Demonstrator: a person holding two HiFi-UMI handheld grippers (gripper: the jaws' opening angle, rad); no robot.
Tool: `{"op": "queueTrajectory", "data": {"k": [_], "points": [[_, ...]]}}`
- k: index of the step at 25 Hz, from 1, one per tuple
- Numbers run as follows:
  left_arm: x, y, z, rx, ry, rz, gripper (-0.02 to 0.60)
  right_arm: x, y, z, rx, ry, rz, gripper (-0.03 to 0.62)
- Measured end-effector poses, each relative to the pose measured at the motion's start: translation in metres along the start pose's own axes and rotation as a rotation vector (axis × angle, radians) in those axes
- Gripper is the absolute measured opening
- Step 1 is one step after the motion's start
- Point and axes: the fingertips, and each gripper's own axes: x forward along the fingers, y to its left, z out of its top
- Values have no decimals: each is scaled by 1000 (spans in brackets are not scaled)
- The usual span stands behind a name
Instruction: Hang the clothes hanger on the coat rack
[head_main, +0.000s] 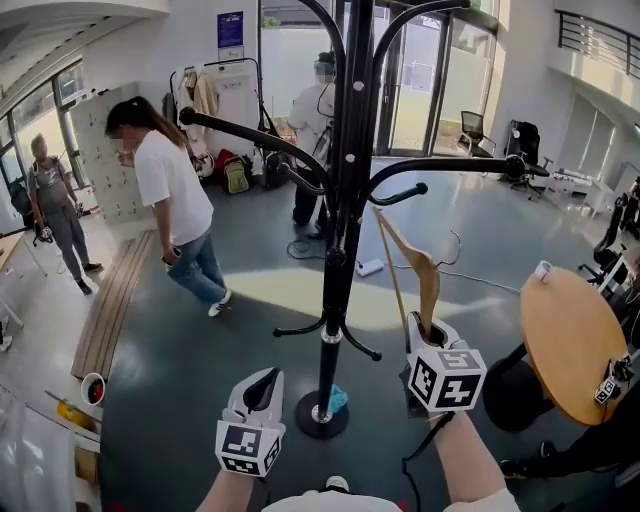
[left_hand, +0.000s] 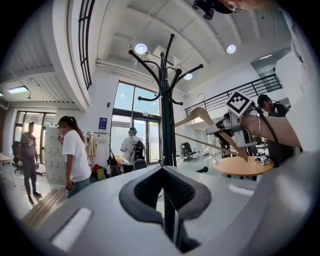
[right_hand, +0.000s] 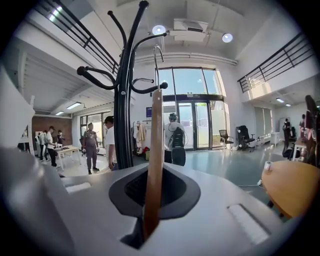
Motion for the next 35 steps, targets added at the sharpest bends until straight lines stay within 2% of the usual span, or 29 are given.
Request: {"op": "queueTrajectory", "data": {"k": [7, 13, 28, 35], "points": [[11, -2, 3, 2, -8, 34, 1, 34, 2, 40, -62, -16, 51, 28], [9, -5, -1, 7, 2, 52, 1, 58, 13, 52, -95, 1, 93, 28], [14, 4, -24, -32, 40, 103, 1, 107, 12, 11, -100, 110, 103, 28], [14, 6, -27, -36, 55, 107, 1, 109, 19, 7, -103, 105, 110, 28]]}}
